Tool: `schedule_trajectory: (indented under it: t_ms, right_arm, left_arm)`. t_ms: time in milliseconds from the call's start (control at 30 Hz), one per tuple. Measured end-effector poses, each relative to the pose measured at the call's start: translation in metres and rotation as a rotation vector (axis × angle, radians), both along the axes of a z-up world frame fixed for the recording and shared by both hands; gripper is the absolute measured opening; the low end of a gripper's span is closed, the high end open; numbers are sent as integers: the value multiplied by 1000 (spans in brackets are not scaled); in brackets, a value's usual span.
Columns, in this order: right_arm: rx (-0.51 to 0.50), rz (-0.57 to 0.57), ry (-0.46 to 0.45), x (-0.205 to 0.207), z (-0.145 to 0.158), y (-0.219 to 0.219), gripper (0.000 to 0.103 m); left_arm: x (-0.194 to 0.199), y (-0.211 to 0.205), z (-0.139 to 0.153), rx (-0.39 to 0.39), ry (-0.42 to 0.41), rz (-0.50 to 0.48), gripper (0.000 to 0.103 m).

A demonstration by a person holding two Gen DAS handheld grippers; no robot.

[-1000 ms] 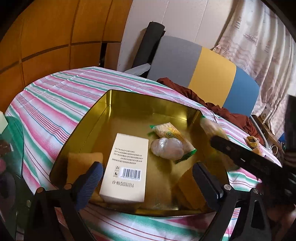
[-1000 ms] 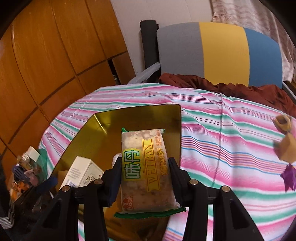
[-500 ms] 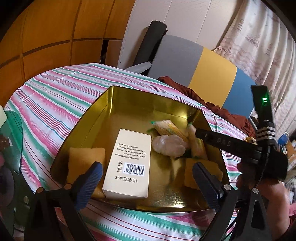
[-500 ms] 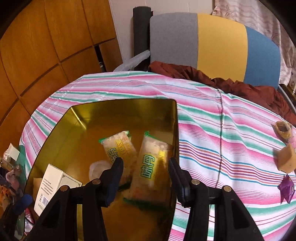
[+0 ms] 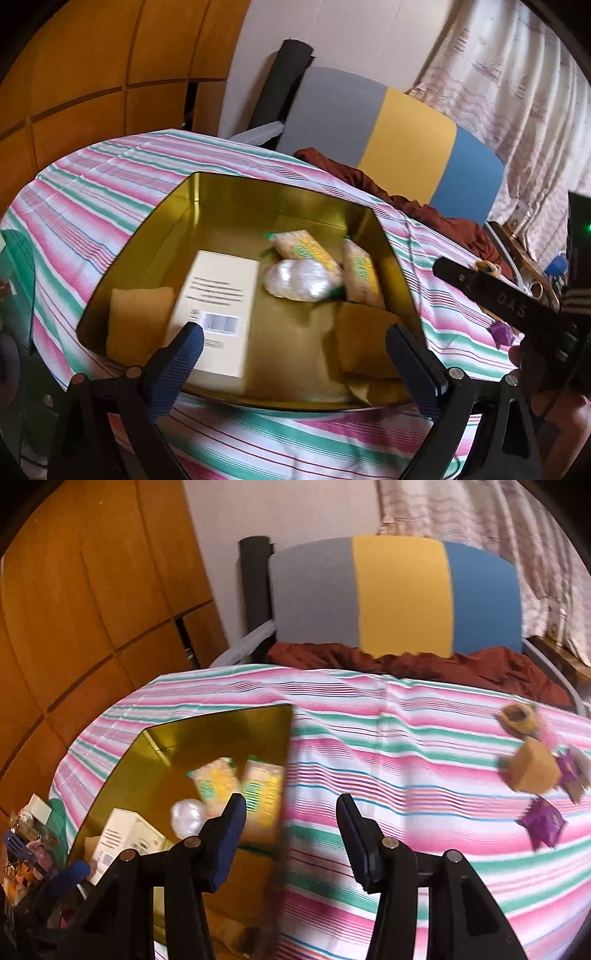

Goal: Organize objects
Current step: 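Move both tools back from the gold tray toward the item pile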

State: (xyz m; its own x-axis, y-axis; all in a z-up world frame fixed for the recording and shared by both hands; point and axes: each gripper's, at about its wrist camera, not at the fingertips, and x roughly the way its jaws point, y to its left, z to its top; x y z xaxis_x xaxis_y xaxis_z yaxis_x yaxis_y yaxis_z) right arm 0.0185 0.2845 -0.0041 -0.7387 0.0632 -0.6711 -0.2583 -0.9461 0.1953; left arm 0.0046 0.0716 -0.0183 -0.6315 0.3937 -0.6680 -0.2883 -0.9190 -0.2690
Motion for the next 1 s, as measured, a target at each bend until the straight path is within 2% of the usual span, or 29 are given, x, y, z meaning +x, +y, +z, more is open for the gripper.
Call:
schedule_trajectory:
  t_ms: [267,500,633,800,933,1000]
  right_arm:
    - [-37,-151,-44,61,-24,65,51]
    - [-10,-310,-77,121,-43,130,53]
    - [-35,-462,-78,162,-51,183,76]
    - [68,-701,-70,206,-42,259,79]
    - [140,-828,-97,220,-36,316,83]
    - [132,-868,-117,224,-41,343,83]
  left_arm:
    - [25,43,5,-6,-9,-136,100]
    - [55,89,9,-28,8,-290,101]
    - [71,116,8,-47,11,-364,102]
    - [89,150,0,-83,-15,-460,103]
    - [101,163,-7,-102,-38,-507,103]
    - [105,168,-11,-115,-41,-517,103]
